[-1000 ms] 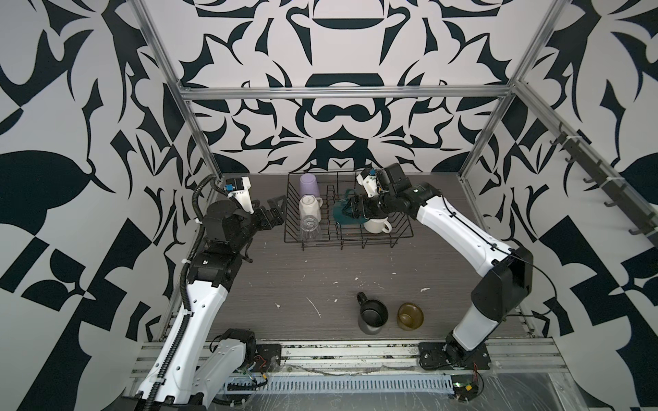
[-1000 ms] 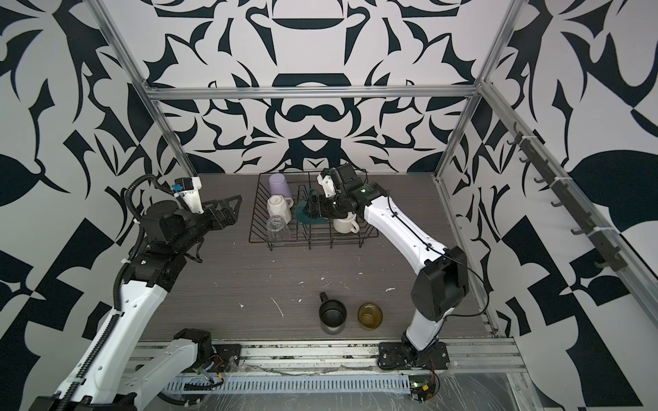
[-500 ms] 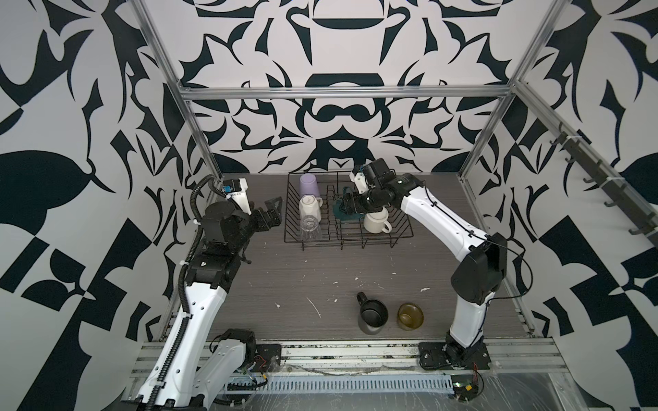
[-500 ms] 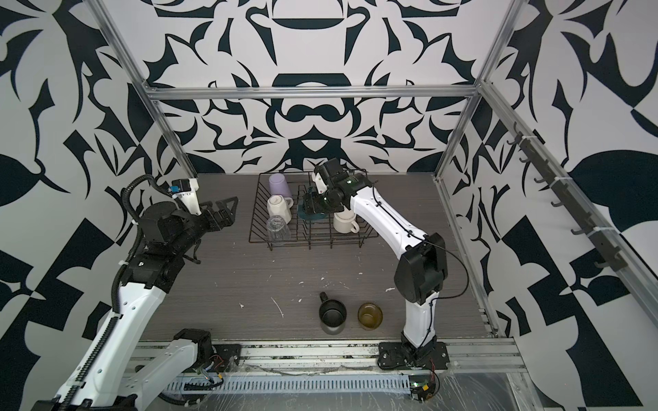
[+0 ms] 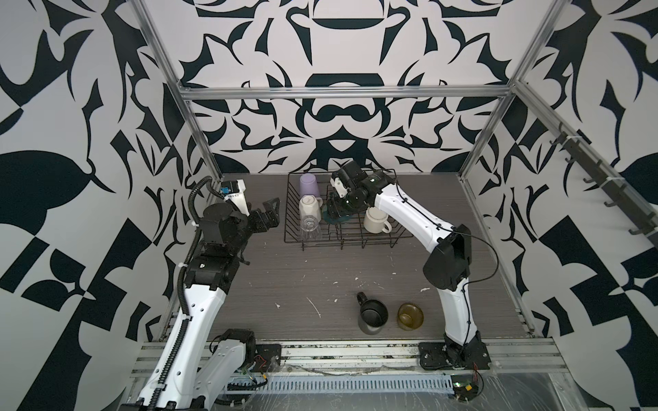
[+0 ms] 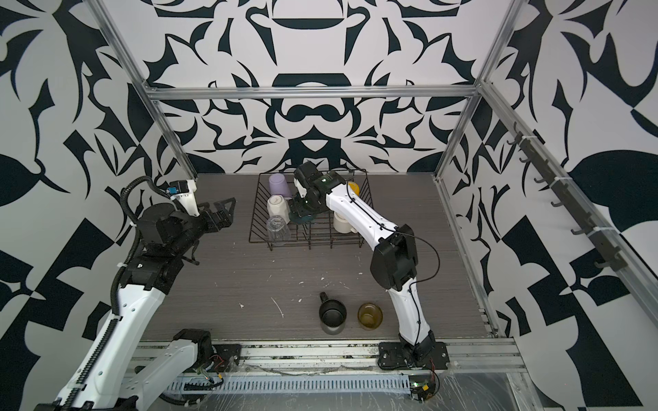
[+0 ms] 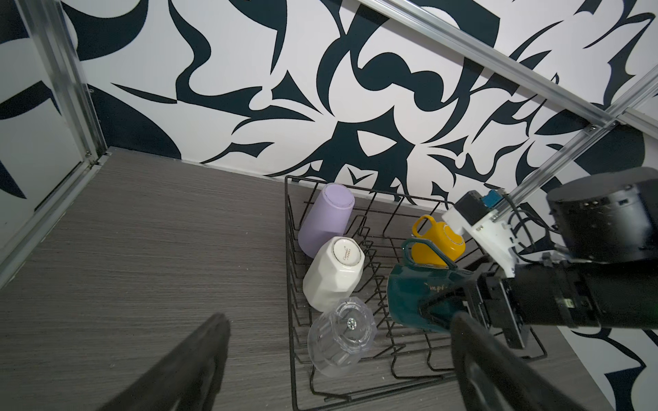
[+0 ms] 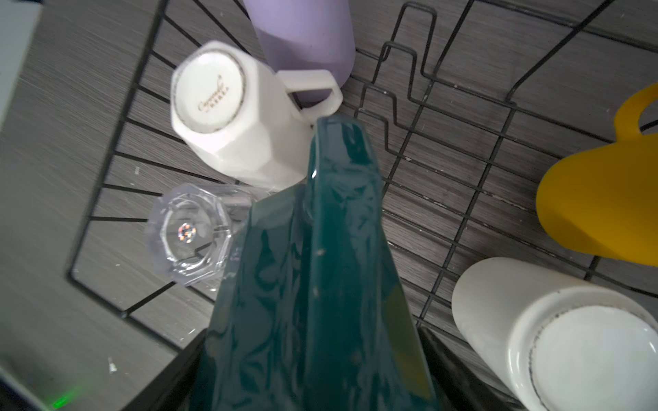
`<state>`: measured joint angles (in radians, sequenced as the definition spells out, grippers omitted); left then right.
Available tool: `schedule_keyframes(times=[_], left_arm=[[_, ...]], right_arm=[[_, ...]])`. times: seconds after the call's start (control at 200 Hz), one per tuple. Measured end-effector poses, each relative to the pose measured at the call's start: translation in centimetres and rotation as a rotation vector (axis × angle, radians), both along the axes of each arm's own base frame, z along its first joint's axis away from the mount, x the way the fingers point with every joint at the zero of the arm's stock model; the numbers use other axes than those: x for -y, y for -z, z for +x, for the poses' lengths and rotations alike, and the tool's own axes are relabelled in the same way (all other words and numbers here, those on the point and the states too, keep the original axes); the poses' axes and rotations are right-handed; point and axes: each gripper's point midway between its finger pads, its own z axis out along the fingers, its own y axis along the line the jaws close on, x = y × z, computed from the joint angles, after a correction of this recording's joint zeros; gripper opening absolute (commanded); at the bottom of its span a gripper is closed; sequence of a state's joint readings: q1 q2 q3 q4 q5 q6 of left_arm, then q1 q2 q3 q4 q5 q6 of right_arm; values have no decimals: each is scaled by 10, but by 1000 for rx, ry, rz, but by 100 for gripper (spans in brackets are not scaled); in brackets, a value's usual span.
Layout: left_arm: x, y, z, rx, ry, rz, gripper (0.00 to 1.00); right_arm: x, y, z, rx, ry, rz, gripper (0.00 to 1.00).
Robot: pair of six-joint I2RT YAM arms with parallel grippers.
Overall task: Load cups into a dish rack
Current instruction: Place the cup upside down at the dish rack.
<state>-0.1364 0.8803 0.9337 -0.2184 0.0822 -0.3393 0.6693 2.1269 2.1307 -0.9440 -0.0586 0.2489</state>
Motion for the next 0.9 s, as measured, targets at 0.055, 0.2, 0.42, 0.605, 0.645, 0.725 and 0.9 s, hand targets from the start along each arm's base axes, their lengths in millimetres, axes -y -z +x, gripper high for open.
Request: schedule_keyframes(times=[0.055,0.2,0.42,0.605,0.645,0.725,0.9], left_arm=[[0,3,0,-5,-1,1,99],[-2,6,0,-15,-6,2,99],[-4,8,0,-19,-13,3,99],[-5,13,0,-29,-16,4,99],[-6,13,0,-29,-17,4,99],[-6,13,0,-29,-19,4,99],[-6,13,0,-29,-19,4,99]], right_arm=[[1,7,0,-1,-4,-29,0],[5,22,-2,-17,-10,-99,0],[2,34,4,-5,-23,-166,0],[-2,45,9,-6,-35,-193,0],[-4,47,9,-8,-38,-196,0],[-6,53,8,-17,-46,-206,0],[-8,63,7,-34,-51,-220,7]])
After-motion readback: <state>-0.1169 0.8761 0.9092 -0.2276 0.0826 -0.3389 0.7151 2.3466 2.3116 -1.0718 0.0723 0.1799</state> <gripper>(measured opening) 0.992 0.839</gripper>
